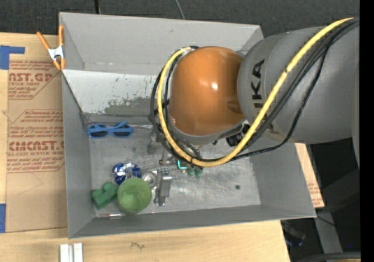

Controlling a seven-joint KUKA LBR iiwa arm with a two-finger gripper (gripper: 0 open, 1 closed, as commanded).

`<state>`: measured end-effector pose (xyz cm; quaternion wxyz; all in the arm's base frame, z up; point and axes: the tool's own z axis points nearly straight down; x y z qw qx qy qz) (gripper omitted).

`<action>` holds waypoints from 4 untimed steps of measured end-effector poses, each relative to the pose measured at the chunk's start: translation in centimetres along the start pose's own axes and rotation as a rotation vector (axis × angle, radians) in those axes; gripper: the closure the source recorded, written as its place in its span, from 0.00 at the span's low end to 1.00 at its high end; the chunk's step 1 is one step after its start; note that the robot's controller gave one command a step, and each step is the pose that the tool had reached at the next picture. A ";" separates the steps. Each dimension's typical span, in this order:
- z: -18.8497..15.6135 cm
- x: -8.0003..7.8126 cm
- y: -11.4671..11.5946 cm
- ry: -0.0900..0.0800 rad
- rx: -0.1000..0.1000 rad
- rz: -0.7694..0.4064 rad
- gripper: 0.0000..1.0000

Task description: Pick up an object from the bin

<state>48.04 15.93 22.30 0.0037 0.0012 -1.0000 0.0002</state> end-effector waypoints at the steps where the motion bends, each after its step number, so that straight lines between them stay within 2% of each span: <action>1: 12.5 -2.8 -0.8 -0.003 0.001 -0.295 0.00; 2: 15.1 -5.9 -1.7 -0.014 -0.001 -0.450 0.00; 3: 14.9 -6.0 -1.5 -0.018 -0.004 -0.449 1.00; 4: -1.3 -8.6 -6.6 -0.019 0.003 -0.519 1.00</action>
Offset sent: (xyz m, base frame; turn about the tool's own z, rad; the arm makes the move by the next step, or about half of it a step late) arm 0.0285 -0.0081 -0.1221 -0.2947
